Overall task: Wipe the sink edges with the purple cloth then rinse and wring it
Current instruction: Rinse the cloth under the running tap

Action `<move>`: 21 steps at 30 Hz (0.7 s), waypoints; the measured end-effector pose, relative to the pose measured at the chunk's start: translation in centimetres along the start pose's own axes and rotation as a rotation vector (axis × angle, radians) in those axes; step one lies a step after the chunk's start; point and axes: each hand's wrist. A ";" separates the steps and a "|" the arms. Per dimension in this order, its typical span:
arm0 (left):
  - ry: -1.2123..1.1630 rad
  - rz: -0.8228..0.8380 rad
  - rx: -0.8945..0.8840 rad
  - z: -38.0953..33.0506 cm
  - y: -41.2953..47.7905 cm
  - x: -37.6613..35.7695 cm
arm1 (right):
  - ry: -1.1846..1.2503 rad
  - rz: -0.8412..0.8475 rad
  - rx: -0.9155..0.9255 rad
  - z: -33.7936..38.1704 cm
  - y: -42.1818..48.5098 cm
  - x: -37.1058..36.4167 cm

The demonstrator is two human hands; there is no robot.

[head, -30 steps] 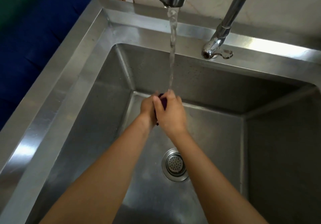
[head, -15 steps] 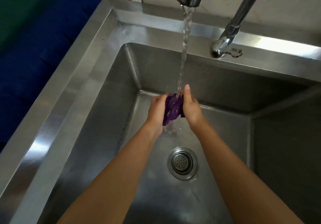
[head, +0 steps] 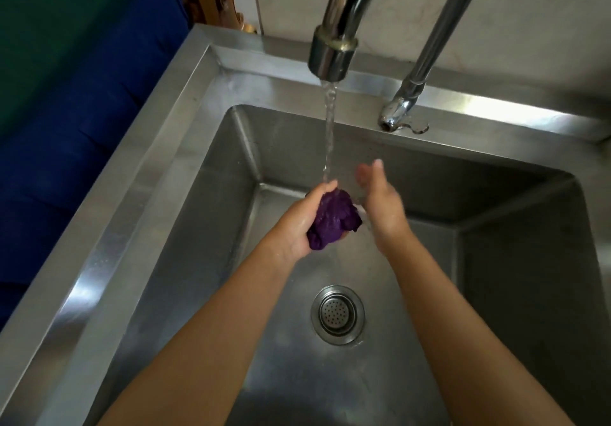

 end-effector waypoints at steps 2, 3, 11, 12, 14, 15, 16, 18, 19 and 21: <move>-0.116 -0.001 -0.014 -0.5 -0.6 -0.5 | 0.262 -0.093 0.030 2.7 -1.0 1.9; -0.164 0.009 -0.026 -0.6 -0.8 -0.6 | 0.307 -0.099 0.045 4.2 -1.6 2.6; -0.290 -0.037 -0.039 -0.9 -2.3 -1.0 | -0.059 0.004 -0.135 10.6 -1.1 4.1; -0.288 -0.046 -0.033 -1.0 -2.3 -1.1 | -0.063 0.007 -0.142 10.6 -0.8 4.3; -0.290 -0.055 -0.030 -1.1 -2.5 -1.3 | -0.070 0.013 -0.136 10.4 -0.4 4.6; -0.292 -0.062 -0.030 -1.2 -2.6 -1.5 | -0.073 0.018 -0.128 10.4 -0.4 4.7; -0.292 -0.071 -0.031 -1.3 -2.6 -1.6 | -0.071 0.028 -0.116 10.3 -0.3 4.7; -0.293 -0.086 -0.035 -1.4 -2.8 -1.8 | -0.039 0.050 -0.086 10.1 -0.3 4.7; -0.296 -0.088 -0.037 -1.5 -2.9 -1.9 | -0.012 0.057 -0.073 10.1 -0.3 4.7; -0.303 -0.090 -0.039 -1.5 -3.0 -2.1 | 0.034 0.070 -0.048 9.8 -0.3 4.7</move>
Point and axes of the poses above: each hand's wrist, its own y-axis towards the middle knuckle, its own x-axis out of the back of the hand, z = x × y, and after that the axes turned 15 degrees about z, right-handed
